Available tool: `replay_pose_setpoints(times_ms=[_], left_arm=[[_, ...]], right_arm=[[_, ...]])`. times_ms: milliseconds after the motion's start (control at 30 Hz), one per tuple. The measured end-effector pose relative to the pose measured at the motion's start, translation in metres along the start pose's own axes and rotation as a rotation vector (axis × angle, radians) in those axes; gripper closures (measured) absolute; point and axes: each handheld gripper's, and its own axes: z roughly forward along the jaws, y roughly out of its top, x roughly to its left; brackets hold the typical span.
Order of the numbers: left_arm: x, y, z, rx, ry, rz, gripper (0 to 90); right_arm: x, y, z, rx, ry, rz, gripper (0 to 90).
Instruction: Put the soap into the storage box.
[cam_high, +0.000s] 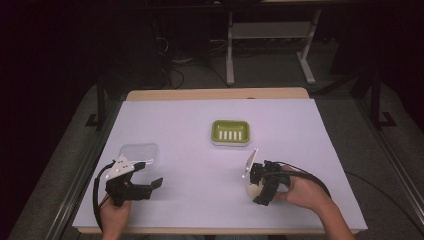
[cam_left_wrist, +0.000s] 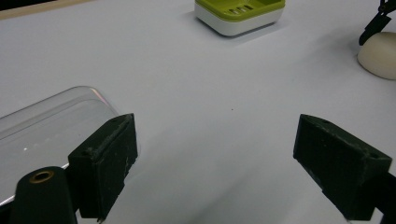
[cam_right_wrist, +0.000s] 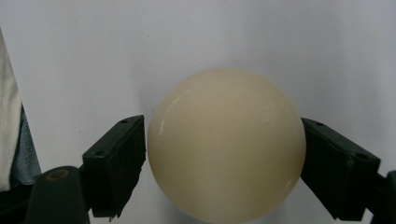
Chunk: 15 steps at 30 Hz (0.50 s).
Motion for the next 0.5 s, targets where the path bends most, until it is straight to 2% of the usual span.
replay_pose_setpoints(times_ms=[500], left_arm=[[0.0016, -0.0003, -0.0006, -0.002, 0.001, -0.008, 13.0]], right_arm=[[-0.0005, 0.0028, -0.0005, 0.02, -0.005, 0.001, 22.2]])
